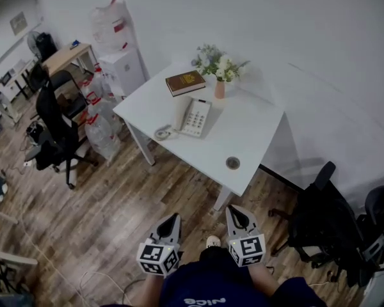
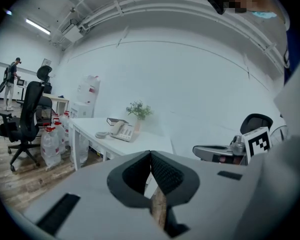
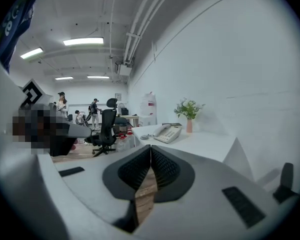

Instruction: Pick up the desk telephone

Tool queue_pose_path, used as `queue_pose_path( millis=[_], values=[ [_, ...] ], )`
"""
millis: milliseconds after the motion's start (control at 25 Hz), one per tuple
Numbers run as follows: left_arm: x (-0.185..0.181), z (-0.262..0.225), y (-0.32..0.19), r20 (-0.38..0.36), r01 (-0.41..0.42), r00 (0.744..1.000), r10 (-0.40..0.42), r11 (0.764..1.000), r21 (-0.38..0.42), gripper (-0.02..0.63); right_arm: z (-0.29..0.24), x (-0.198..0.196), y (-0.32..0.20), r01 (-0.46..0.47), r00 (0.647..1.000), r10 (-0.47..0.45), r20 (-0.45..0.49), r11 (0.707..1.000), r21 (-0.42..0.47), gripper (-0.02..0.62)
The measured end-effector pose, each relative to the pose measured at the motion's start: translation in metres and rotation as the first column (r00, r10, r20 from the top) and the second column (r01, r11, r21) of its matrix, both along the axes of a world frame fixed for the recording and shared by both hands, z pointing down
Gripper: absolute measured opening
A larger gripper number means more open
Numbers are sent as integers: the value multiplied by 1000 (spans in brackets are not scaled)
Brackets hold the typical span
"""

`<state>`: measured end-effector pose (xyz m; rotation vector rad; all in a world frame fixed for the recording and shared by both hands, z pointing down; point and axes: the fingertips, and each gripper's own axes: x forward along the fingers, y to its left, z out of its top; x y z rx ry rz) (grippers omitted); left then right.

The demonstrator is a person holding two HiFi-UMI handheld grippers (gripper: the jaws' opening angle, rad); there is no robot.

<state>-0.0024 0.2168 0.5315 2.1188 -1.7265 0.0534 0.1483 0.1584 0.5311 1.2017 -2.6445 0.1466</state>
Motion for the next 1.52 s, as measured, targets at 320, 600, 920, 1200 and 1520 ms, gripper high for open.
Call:
queue_pose_path(
  millis=[320, 600, 920, 1200, 1520],
  values=[
    [-7, -6, -53, -15, 98, 995, -98, 995, 22, 17, -8, -14, -61, 109, 994, -109, -3, 994, 19, 23],
    [15, 7, -86, -41, 109, 993, -109, 994, 6, 17, -6, -7, -87, 155, 988, -155, -2, 988, 18, 23],
    [31, 17, -106, -39, 65, 997, -65, 998, -18, 17, 0, 6, -101, 121, 993, -121, 11, 993, -13, 23],
    [27, 32, -124, -53, 44, 998, -46, 998, -45, 17, 8, 0, -105, 118, 993, -118, 16, 992, -38, 23],
    [3, 35, -172, -49, -15, 999, 12, 999, -44, 17, 15, -22, -143, 68, 998, -67, 10, 996, -58, 23]
  ],
)
